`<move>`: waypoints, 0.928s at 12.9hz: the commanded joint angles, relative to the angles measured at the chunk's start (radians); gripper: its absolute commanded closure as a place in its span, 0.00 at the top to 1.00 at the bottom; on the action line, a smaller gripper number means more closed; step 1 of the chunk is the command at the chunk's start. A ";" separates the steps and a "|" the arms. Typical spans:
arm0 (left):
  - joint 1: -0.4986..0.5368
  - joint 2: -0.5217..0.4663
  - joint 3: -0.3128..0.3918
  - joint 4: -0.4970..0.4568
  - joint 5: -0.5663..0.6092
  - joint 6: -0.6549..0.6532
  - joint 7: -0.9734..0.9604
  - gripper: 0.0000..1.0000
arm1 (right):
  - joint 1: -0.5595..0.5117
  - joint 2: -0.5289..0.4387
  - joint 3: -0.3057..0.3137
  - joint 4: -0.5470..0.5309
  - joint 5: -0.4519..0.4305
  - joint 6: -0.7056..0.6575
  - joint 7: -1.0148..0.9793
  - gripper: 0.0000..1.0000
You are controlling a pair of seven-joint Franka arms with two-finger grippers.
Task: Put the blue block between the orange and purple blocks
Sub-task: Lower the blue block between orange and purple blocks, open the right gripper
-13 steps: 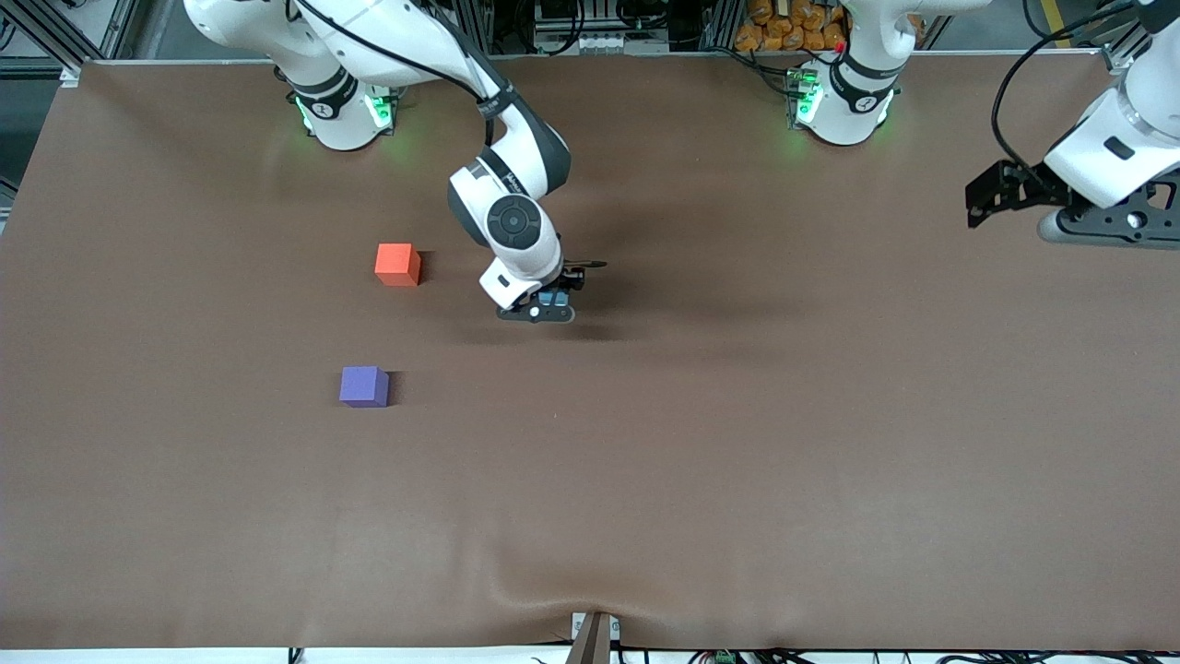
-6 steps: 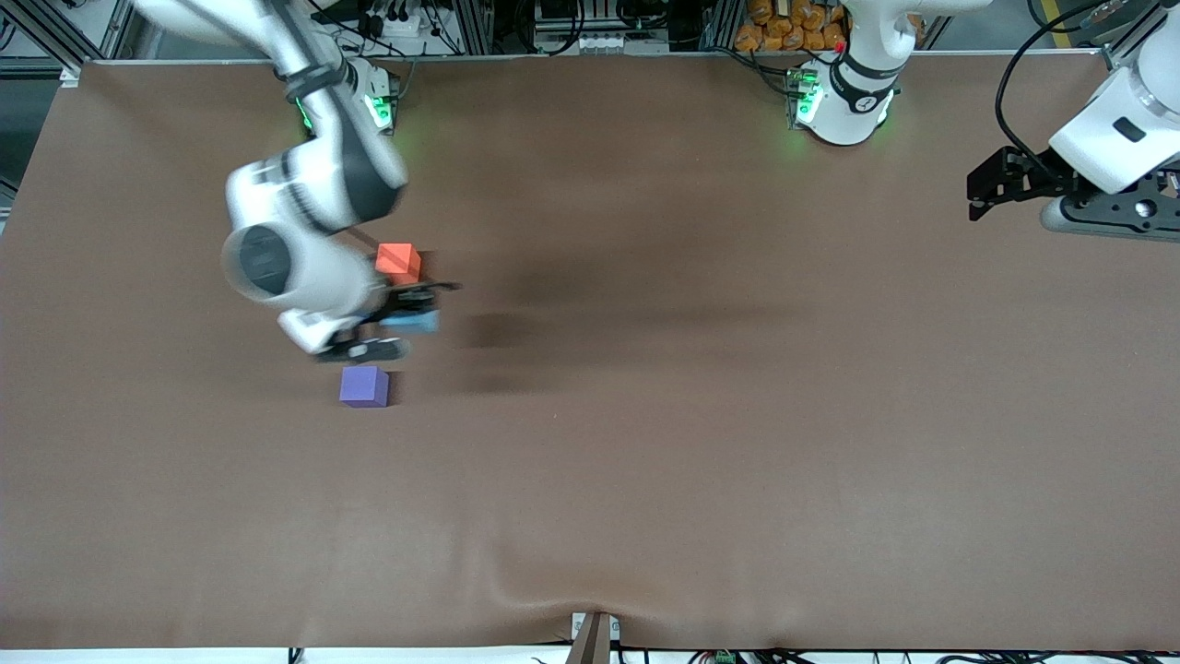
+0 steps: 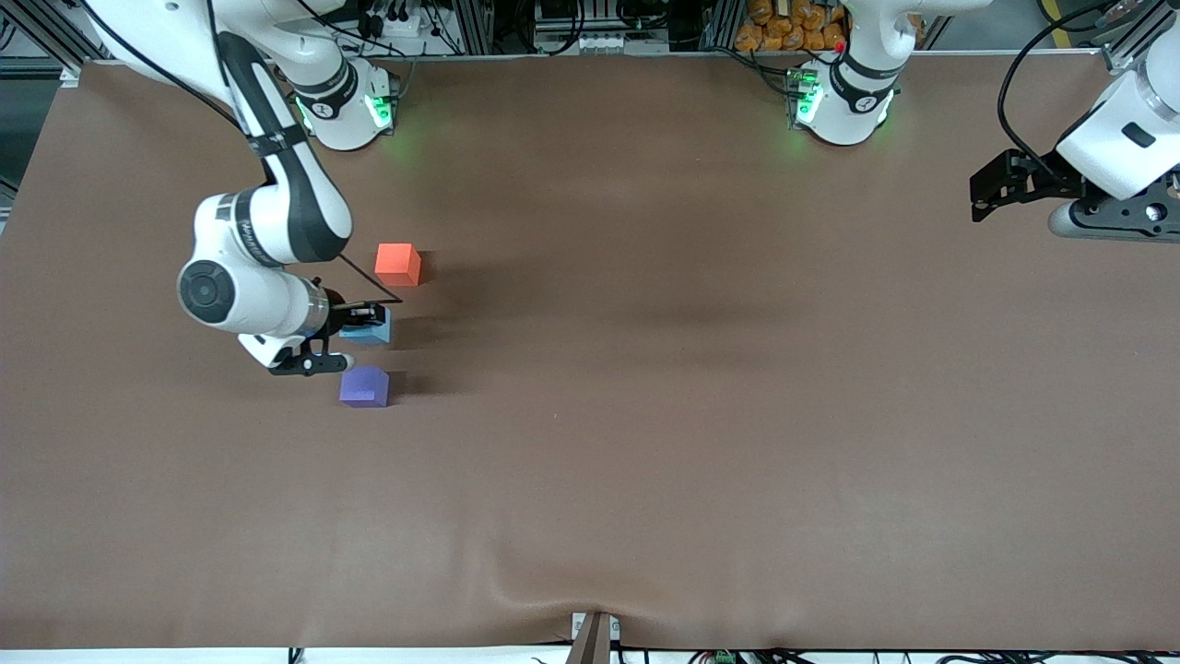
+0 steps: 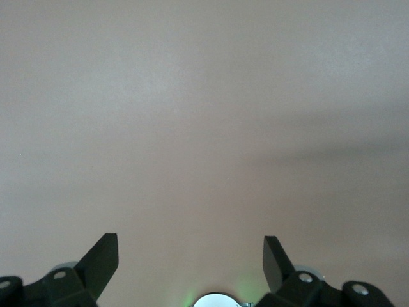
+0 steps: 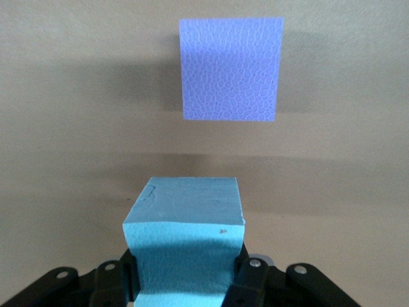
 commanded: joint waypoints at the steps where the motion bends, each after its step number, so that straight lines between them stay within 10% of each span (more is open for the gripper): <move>1: 0.005 0.013 -0.006 0.029 -0.001 -0.029 -0.026 1.00 | -0.009 -0.004 0.008 -0.054 0.002 0.077 -0.006 0.00; 10: 0.050 0.010 -0.075 0.036 -0.007 -0.074 -0.045 1.00 | 0.007 0.068 0.008 -0.137 0.003 0.253 0.005 0.00; 12: 0.051 0.011 -0.072 0.038 -0.004 -0.072 -0.046 1.00 | 0.001 0.085 0.010 -0.131 0.011 0.252 0.011 0.52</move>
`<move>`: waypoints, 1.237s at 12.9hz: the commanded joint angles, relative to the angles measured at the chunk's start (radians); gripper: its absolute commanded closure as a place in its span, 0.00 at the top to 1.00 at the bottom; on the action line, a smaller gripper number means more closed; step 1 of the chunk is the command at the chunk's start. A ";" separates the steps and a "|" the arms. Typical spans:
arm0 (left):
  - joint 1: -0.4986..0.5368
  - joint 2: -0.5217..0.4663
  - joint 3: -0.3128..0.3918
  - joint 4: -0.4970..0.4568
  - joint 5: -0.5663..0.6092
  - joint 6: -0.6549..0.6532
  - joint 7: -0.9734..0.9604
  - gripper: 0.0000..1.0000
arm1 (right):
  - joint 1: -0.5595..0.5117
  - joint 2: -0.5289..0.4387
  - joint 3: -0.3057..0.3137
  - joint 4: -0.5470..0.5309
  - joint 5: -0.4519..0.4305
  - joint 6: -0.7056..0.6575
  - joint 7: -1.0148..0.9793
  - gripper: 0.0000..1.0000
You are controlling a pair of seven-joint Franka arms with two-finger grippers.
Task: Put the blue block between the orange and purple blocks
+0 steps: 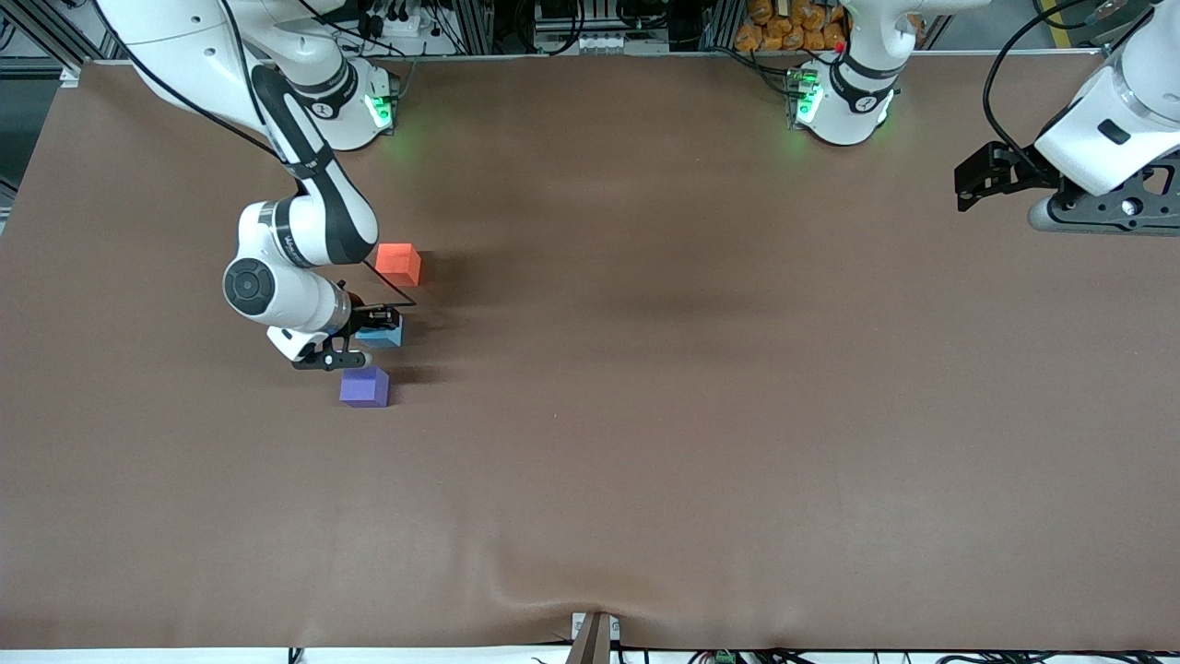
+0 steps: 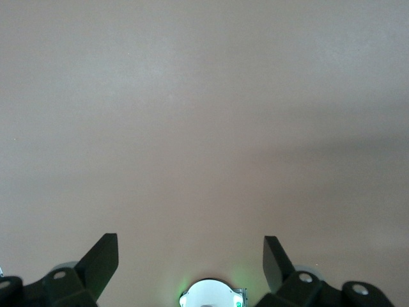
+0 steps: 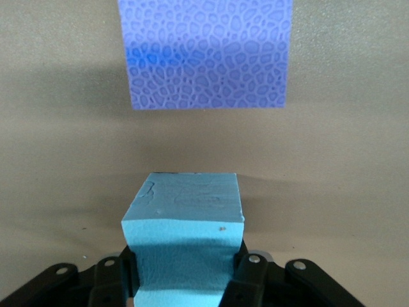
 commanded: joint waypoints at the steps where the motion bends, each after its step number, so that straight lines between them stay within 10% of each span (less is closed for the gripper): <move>1: 0.016 0.012 -0.009 0.029 -0.006 -0.022 -0.009 1.00 | -0.005 0.016 0.004 -0.014 0.009 0.029 0.007 1.00; 10: 0.093 0.036 -0.009 0.018 -0.009 0.038 0.086 1.00 | -0.051 -0.015 0.004 0.687 -0.005 -0.750 0.012 1.00; 13: 0.090 0.036 -0.010 0.021 -0.010 0.038 0.047 1.00 | -0.048 -0.004 0.059 0.964 -0.269 -0.934 -0.049 1.00; 16: 0.085 0.032 -0.020 0.023 -0.027 0.038 -0.041 1.00 | -0.129 -0.046 0.101 1.046 -0.252 -1.060 -0.043 1.00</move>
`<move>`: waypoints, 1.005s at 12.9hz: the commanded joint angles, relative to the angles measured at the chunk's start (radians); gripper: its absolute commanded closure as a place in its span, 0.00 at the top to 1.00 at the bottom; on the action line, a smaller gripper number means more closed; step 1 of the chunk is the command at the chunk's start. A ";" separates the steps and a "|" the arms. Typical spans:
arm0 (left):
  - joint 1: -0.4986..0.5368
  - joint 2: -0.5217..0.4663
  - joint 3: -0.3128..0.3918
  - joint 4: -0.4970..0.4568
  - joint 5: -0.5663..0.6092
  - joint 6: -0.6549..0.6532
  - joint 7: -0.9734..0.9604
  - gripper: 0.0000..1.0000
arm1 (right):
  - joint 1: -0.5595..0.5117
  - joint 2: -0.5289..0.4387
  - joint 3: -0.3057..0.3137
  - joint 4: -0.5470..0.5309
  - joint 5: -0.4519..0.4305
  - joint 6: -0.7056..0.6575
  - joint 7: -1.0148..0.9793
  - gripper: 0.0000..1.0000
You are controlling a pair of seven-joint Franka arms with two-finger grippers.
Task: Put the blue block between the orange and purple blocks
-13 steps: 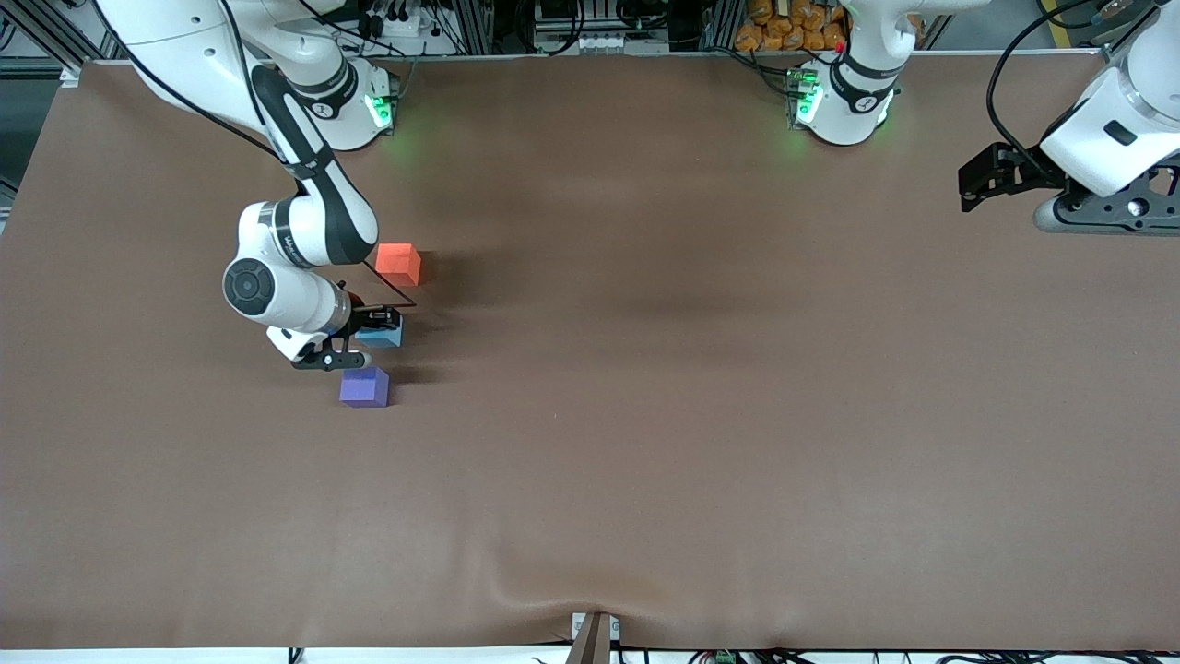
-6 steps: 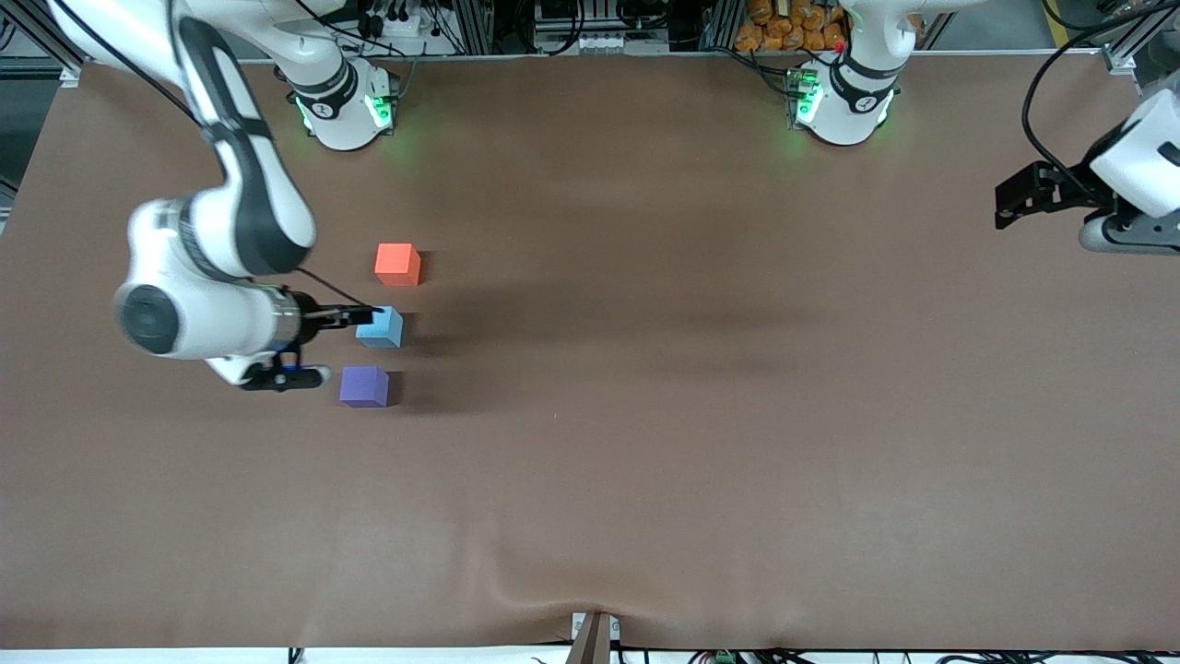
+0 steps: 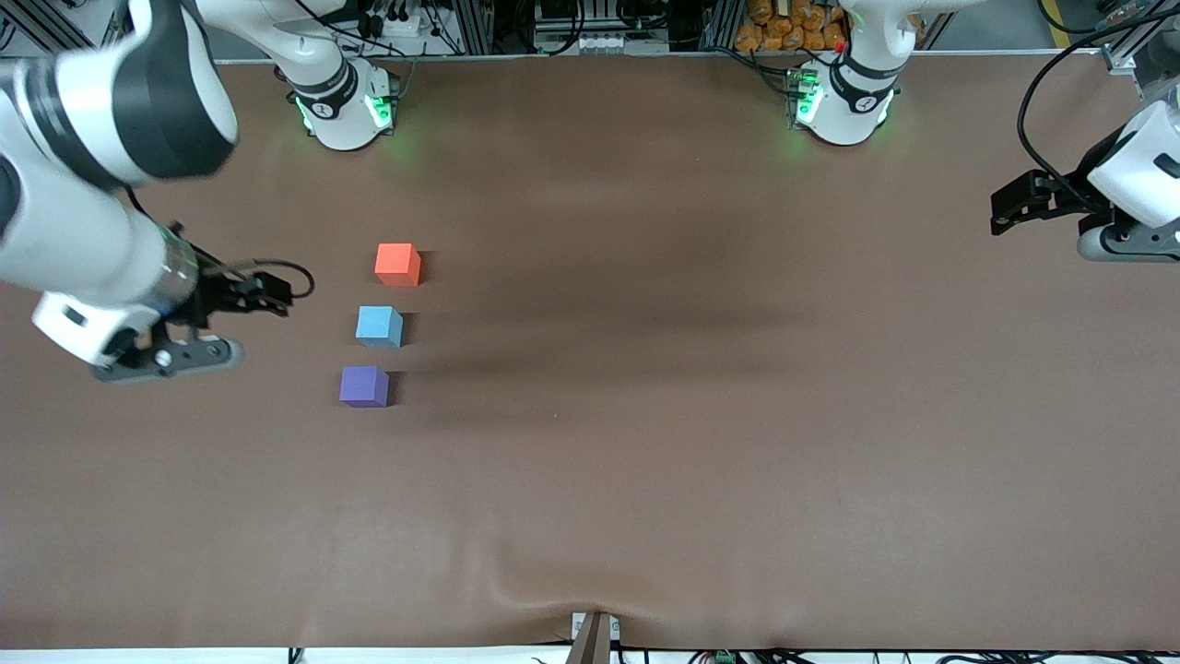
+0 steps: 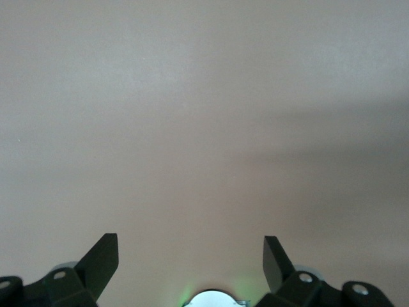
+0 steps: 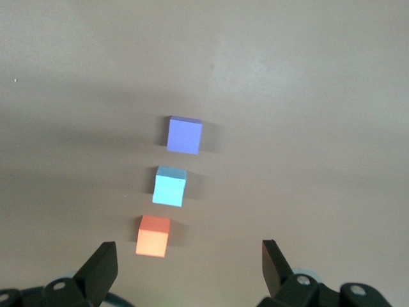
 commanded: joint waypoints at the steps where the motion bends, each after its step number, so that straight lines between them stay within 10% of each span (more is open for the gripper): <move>1: -0.003 -0.001 -0.009 0.018 -0.016 -0.004 -0.066 1.00 | -0.109 -0.032 0.045 0.068 0.085 -0.110 -0.010 1.00; 5: -0.006 -0.009 -0.034 0.021 -0.016 -0.006 -0.059 1.00 | -0.169 -0.118 0.034 0.065 0.111 -0.180 -0.013 1.00; 9: -0.005 -0.012 -0.060 0.023 -0.016 -0.010 -0.069 1.00 | -0.163 -0.345 -0.024 -0.257 0.115 0.013 -0.025 1.00; 13: 0.000 -0.012 -0.060 0.023 -0.016 -0.010 -0.068 1.00 | -0.161 -0.370 -0.044 -0.280 0.114 0.009 -0.082 1.00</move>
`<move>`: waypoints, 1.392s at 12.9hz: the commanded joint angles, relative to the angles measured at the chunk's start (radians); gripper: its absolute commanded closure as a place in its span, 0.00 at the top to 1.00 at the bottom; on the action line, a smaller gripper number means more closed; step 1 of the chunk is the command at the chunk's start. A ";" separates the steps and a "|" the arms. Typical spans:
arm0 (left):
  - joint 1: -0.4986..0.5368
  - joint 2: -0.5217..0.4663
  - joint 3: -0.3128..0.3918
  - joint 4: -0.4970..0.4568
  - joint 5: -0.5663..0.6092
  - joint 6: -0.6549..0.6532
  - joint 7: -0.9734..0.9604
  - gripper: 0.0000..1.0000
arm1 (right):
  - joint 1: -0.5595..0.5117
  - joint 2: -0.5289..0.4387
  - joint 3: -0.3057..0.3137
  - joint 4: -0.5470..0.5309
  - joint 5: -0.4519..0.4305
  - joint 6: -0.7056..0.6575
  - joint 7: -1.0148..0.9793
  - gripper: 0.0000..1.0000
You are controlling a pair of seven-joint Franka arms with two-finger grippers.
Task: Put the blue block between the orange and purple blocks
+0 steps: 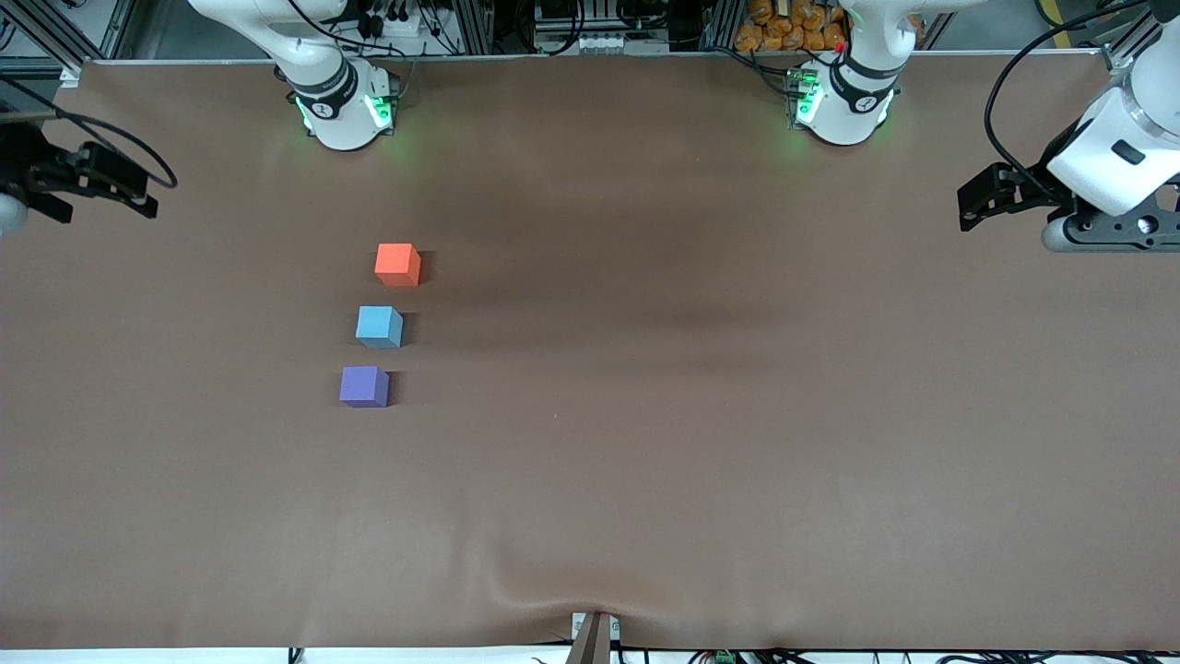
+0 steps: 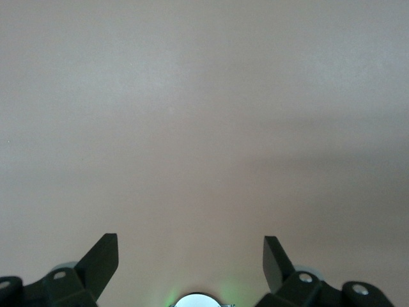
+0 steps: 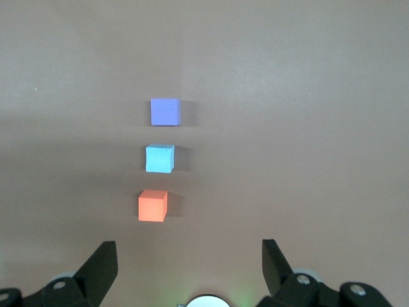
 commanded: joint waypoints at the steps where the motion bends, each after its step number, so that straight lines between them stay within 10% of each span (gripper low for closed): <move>1: 0.006 -0.008 -0.003 0.006 -0.015 -0.010 -0.009 1.00 | 0.008 -0.025 -0.006 -0.027 0.007 0.015 -0.021 1.00; 18: 0.009 -0.010 -0.003 0.005 -0.015 -0.010 -0.009 1.00 | 0.004 -0.020 -0.006 -0.010 -0.015 -0.025 -0.040 1.00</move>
